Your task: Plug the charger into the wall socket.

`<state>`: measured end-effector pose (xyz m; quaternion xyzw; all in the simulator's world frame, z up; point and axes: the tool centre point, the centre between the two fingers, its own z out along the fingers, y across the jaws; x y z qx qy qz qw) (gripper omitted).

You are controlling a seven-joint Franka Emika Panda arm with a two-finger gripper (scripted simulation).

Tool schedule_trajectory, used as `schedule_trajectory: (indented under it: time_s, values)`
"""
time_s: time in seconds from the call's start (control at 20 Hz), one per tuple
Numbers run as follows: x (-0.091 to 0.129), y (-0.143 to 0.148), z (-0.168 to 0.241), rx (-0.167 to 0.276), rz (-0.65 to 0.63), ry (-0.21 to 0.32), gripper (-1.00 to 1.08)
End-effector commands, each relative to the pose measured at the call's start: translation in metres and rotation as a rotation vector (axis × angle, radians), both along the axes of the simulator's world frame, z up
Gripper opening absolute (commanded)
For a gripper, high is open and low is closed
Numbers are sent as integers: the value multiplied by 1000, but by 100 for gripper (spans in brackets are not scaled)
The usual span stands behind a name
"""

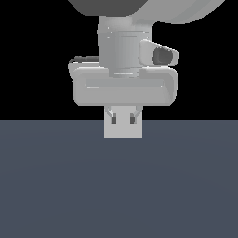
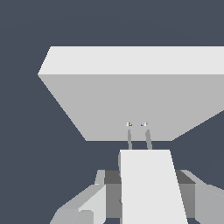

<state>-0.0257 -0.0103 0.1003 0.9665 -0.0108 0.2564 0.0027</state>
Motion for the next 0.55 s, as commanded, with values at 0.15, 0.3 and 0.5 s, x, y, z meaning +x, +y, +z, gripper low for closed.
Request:
schedule_trajectory:
  time_s: [0.15,0.3,0.5]
  values:
    - [16,-1,1,1,0,-1,-100]
    - [20,0,0,1,0,0,-100]
    - [23,-1,0,1,0,0,-100]
